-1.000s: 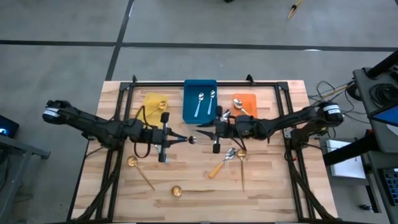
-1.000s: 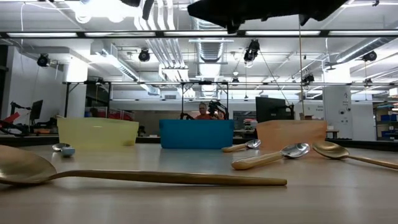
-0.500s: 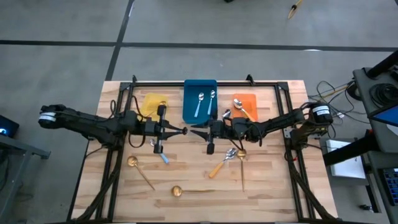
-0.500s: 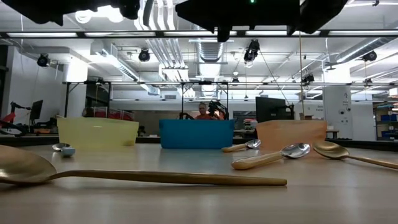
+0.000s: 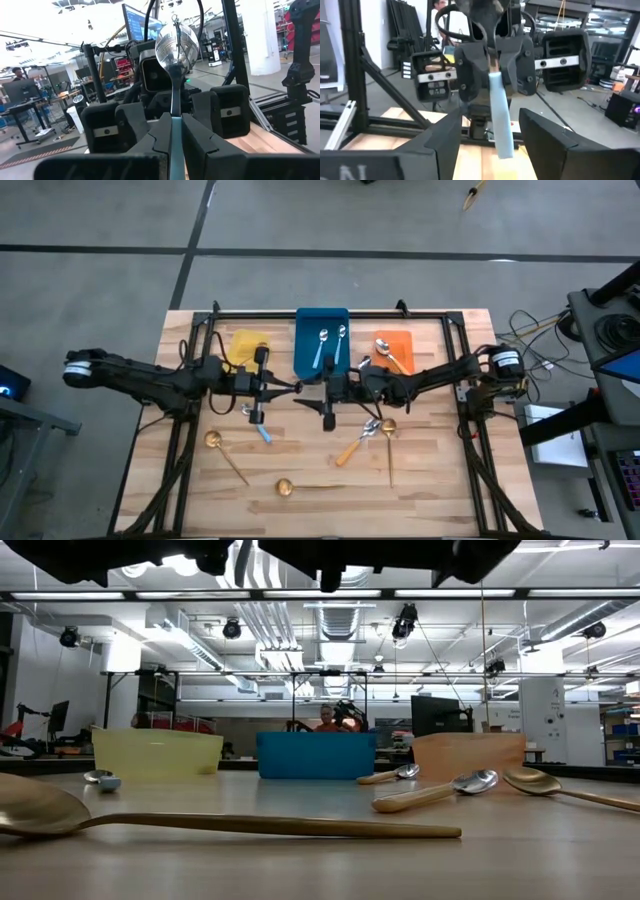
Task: Sort silverware by color (type)
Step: Put the blue spoon into the blue bin
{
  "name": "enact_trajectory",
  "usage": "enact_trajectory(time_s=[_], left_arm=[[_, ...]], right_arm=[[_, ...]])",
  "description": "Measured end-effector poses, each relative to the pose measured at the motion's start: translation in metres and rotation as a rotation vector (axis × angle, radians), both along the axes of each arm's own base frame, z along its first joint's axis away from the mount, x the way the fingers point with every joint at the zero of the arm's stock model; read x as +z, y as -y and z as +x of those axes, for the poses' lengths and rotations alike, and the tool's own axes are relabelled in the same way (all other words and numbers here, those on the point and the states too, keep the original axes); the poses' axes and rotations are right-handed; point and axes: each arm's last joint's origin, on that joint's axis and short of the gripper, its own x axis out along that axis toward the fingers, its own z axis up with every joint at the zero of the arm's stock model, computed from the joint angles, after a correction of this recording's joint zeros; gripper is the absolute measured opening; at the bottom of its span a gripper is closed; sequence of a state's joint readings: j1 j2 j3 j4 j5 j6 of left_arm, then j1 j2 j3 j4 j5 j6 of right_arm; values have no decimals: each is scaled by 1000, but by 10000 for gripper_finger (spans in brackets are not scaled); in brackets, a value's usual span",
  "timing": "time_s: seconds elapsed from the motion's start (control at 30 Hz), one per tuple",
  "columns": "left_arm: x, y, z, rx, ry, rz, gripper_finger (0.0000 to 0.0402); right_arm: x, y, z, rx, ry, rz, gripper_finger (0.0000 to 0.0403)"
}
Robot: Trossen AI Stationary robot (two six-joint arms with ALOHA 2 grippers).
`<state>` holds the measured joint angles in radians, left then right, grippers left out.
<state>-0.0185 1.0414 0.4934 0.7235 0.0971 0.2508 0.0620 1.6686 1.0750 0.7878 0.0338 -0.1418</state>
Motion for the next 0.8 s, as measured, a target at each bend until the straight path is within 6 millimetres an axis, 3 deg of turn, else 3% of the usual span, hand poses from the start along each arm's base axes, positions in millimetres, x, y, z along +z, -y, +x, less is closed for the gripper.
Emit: enact_trajectory(time_s=[0.37,0.8], left_arm=[[0,0,3,-1,26,-5,10],[0,0,3,-1,23,-10,11]], right_arm=[[3,6,12,-23,7,-53,164],[3,6,14,-18,0,-94,36]])
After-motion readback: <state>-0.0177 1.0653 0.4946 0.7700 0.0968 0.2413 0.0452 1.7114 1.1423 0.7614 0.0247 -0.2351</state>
